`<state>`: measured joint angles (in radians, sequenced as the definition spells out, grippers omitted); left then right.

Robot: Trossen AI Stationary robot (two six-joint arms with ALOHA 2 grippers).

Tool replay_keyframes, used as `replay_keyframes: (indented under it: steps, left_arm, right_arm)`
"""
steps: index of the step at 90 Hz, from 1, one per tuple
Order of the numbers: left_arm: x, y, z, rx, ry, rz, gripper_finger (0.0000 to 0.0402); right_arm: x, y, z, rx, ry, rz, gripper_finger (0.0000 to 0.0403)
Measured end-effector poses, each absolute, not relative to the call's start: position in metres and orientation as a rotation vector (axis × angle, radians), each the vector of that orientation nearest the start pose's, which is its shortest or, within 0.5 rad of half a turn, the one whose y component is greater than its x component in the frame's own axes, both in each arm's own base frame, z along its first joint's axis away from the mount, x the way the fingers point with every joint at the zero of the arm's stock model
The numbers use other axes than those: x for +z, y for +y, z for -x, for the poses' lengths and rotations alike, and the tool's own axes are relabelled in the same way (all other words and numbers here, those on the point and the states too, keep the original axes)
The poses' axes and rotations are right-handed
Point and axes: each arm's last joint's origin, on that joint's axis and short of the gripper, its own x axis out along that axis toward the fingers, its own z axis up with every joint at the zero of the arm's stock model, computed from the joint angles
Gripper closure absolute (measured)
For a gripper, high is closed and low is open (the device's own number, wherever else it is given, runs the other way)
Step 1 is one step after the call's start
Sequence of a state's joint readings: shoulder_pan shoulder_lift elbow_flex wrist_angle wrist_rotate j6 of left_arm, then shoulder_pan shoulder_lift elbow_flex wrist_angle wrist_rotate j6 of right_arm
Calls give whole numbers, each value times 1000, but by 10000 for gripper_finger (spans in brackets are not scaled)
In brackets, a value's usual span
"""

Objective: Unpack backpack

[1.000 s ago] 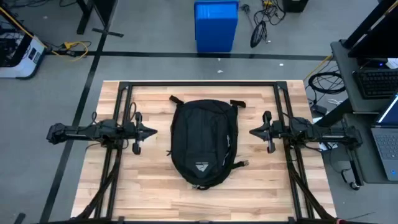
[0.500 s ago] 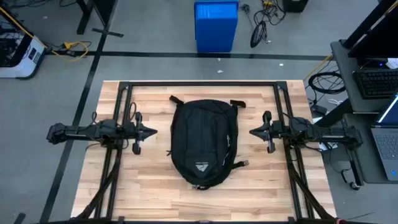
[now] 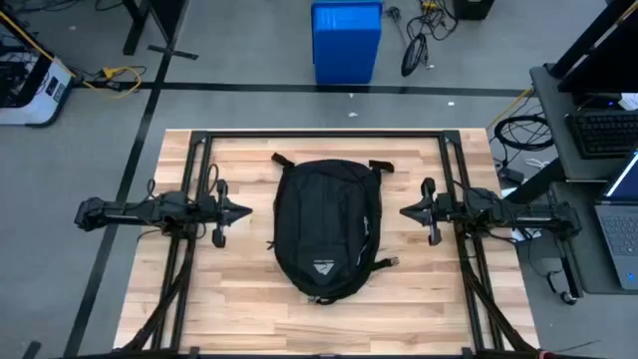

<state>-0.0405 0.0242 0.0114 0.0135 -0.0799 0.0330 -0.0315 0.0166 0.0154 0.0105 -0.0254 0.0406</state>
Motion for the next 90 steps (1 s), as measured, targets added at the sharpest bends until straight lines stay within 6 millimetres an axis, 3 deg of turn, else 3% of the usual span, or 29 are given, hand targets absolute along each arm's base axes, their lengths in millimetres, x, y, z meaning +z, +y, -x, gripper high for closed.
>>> replay_keyframes:
  steps: [70, 79, 90]
  left_arm:
    - [168, -2, -98, 44, -20, -32, 402]
    - [170, -1, -98, 61, -34, -38, 402]
    - [170, 0, -98, 100, -38, -36, 402]
  right_arm:
    - [178, -2, -97, -5, -105, -19, 403]
    - [189, -2, -95, -2, -219, -30, 403]
    - [215, -2, -85, 11, -512, -44, 403]
